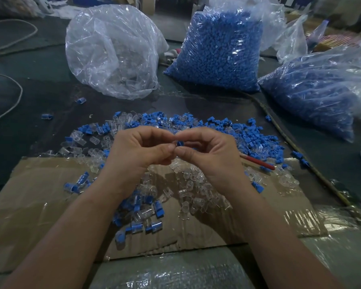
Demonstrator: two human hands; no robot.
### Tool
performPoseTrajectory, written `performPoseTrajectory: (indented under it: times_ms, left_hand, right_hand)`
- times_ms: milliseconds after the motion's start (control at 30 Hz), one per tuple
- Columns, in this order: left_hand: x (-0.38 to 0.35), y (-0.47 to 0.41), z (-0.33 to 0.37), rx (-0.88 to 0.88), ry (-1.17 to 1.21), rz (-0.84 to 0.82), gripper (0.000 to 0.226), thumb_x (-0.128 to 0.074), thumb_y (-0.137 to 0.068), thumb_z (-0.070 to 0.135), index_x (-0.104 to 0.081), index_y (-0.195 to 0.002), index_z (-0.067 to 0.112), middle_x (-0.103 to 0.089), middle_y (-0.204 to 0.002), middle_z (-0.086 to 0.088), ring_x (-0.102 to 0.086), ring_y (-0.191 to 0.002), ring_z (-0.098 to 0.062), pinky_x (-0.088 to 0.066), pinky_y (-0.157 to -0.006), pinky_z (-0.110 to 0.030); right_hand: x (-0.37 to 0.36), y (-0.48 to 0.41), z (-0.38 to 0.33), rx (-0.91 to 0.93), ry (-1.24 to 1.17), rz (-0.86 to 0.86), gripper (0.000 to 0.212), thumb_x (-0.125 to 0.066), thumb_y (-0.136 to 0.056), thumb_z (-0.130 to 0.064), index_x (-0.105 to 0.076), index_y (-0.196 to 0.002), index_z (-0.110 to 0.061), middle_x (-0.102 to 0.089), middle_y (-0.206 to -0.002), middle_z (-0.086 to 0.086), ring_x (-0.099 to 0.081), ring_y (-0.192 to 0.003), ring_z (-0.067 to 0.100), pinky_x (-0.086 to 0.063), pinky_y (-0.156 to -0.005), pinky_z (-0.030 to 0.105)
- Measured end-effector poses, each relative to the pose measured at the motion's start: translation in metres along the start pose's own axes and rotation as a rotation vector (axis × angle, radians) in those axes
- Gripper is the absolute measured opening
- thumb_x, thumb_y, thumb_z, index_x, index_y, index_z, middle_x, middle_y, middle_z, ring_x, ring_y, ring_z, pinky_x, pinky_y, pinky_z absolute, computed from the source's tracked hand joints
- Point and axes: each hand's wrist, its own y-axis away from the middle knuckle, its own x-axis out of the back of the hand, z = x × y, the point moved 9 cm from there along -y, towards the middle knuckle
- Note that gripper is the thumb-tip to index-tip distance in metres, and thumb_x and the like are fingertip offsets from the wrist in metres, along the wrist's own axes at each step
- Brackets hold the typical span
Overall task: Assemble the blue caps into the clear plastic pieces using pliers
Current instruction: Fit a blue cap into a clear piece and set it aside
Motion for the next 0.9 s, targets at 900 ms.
performPoseTrajectory:
  times_ms: [900]
  left_hand:
    - [-0.003,0.002,-0.011,0.163,0.016,-0.079,0.009,-0.069,-0.054,0.015,-0.072,-0.062,0.014,-0.068,-0.059,-0.008,-0.063,-0.048,-0.016,-0.051,-0.048,-0.022]
  right_hand:
    - [-0.004,0.005,-0.018,0.354,0.309,-0.08,0.016,-0.072,-0.07,-0.008,-0.069,-0.086,-0.007,-0.064,-0.073,-0.009,-0.06,-0.069,-0.003,-0.048,-0.064,0.01]
